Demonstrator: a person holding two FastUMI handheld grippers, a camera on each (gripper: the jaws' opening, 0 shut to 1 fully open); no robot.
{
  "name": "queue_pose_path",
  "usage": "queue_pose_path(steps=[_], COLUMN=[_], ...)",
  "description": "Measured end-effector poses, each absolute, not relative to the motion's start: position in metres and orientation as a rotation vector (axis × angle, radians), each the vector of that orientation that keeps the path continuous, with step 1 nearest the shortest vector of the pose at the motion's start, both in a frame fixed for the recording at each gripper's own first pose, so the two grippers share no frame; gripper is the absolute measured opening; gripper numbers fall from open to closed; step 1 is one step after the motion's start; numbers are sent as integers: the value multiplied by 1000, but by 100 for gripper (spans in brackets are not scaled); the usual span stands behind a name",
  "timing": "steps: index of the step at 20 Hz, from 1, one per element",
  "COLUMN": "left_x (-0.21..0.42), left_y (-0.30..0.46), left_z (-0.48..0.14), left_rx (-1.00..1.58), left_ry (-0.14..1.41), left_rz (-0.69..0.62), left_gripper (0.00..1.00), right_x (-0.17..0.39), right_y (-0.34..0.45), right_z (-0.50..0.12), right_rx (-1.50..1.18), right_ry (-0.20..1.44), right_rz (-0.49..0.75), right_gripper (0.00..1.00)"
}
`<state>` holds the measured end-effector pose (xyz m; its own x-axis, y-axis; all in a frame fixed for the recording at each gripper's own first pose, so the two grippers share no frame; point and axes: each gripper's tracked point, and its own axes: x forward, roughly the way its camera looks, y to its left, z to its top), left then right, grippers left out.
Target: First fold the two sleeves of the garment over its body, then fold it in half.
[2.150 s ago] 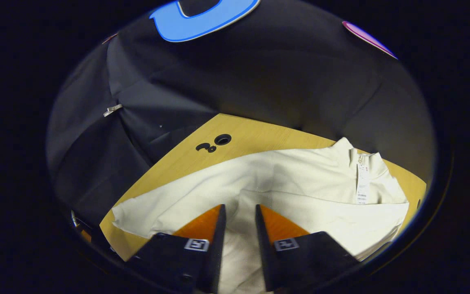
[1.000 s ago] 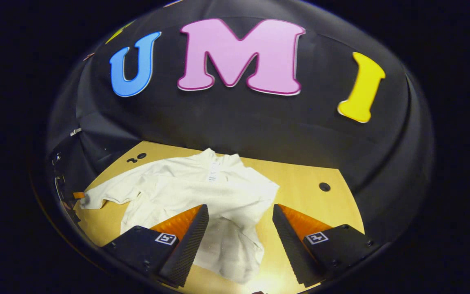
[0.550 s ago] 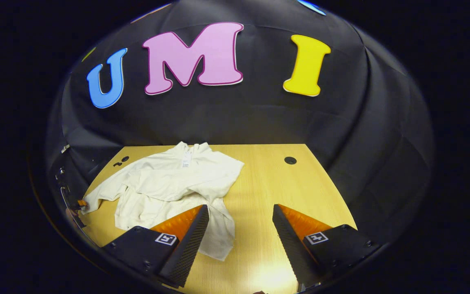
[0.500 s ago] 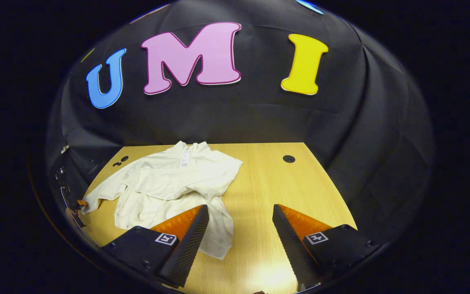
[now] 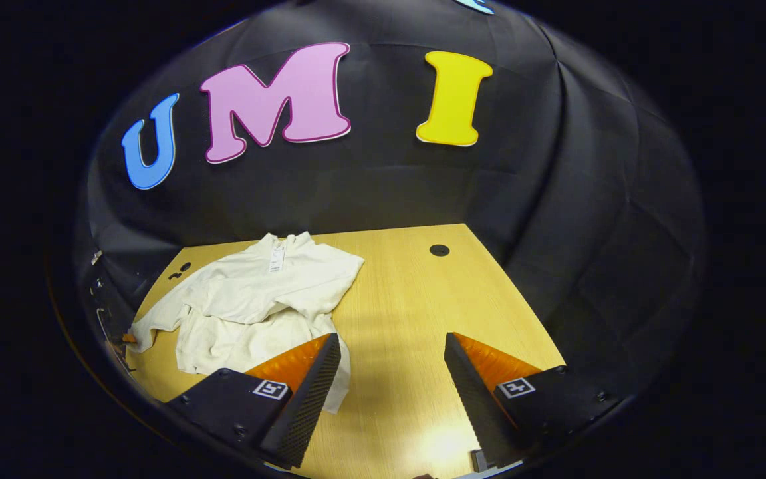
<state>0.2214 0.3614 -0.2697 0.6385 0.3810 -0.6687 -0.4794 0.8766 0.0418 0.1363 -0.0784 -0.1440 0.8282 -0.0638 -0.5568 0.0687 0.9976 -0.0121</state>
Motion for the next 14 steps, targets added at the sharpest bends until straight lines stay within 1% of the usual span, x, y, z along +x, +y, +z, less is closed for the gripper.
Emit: queue_pose_path(steps=[4, 6, 9, 12, 13, 14], left_x=[225, 230, 248, 279, 289, 298], left_y=[367, 367, 363, 345, 337, 327], left_z=[-259, -244, -213, -173, -160, -149], left_rx=[-324, -355, -311, -276, -262, -246], left_ry=[722, 702, 665, 615, 599, 584], left_rz=[516, 509, 480, 428, 408, 387], left_gripper=[6, 6, 6, 7, 2, 6], right_x=[134, 133, 129, 127, 125, 125], right_y=[-83, -85, -88, -93, -95, -99], right_z=[-150, -152, -159, -160, -160, -158], right_rx=[10, 16, 22, 26, 28, 28], right_ry=[606, 610, 617, 618, 619, 616], right_rz=[-92, -98, -101, -109, -109, -114], right_gripper=[97, 97, 97, 97, 97, 97])
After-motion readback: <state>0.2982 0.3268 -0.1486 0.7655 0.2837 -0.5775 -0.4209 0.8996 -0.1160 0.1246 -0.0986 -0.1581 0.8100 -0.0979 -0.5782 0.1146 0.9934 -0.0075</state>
